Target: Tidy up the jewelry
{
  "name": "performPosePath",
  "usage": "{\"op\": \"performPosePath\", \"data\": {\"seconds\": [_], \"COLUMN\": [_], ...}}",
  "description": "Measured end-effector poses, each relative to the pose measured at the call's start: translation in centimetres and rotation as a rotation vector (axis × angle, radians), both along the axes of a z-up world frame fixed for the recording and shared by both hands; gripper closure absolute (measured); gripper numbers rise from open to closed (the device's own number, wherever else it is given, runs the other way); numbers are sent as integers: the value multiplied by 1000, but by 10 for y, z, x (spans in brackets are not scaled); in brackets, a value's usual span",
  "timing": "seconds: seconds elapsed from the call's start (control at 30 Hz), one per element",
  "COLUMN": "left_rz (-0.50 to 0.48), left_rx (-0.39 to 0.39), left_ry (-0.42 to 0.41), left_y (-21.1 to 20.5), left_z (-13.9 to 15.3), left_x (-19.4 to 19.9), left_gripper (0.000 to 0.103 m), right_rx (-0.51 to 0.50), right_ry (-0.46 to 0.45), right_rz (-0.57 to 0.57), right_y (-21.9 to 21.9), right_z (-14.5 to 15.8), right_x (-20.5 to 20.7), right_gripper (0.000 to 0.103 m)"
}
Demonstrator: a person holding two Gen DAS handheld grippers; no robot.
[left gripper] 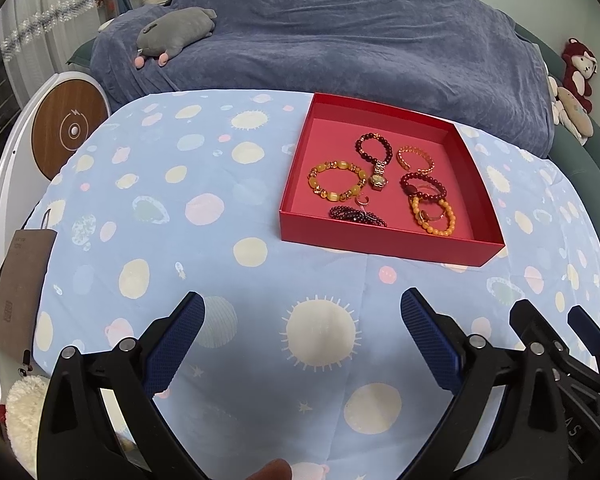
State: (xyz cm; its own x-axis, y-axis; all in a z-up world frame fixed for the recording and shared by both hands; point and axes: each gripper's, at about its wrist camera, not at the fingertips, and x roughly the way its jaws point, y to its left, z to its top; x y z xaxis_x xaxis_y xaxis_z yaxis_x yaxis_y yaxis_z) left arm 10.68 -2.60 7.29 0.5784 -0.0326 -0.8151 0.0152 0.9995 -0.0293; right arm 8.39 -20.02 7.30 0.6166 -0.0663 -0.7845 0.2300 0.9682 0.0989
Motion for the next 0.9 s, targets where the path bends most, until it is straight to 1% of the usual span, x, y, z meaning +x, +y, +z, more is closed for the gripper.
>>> {"op": "performPosePath", "data": {"seconds": [0.77,0.9], "left_rz": [11,13], "left_rx": [8,26], "left_ry": [-17,-34], "left_y": [0,0], "left_z": [5,8], "left_x": [-1,-2], "left_gripper": [9,9], "right_rx": [-2,-7], "right_ry": [-2,-3], "right_rz": [2,4], "right_y": [1,1], "right_z": [2,2], "right_x": [1,1], "right_gripper": [7,7]}}
